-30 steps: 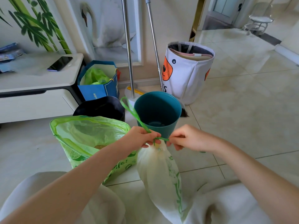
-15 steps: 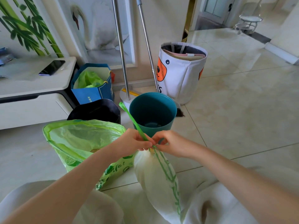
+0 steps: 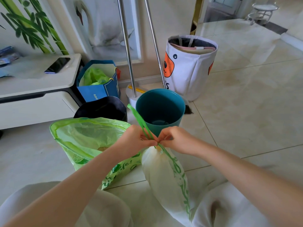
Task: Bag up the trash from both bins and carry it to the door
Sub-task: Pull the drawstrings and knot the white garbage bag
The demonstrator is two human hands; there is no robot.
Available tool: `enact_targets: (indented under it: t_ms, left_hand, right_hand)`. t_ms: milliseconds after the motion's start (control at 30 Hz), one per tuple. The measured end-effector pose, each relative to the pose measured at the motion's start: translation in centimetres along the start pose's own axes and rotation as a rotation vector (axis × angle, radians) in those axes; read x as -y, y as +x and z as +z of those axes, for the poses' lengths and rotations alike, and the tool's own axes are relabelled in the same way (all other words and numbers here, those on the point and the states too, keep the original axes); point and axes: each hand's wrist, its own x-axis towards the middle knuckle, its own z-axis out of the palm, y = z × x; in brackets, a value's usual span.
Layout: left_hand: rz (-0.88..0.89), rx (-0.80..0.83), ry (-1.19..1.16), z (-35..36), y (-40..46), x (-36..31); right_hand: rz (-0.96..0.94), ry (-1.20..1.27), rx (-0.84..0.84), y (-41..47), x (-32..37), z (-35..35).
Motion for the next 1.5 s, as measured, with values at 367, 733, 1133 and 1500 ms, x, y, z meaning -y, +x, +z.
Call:
enact_targets:
  t_ms: [367, 733, 1133, 1500]
  left_hand:
    - [0.075, -0.157, 0.296, 1.1, 0.7, 0.2]
    - [0.314, -0.159, 0.489, 2.0, -0.2, 0.3]
    - [0.296, -0.097, 0.347, 1.7, -0.1, 0.7]
    - [0.37, -0.065, 0.303, 1.7, 1.0, 1.8]
  right_hand:
    - [0.021, 0.011, -0.025, -0.2, 0.3, 0.1]
    - [0.185, 0.231, -0.002, -0.2, 0.2, -0.3]
    - [0.135, 0.193, -0.015, -0.2, 0.5, -0.8]
    - [0.22, 0.322, -0.033, 0.3, 1.3, -1.0]
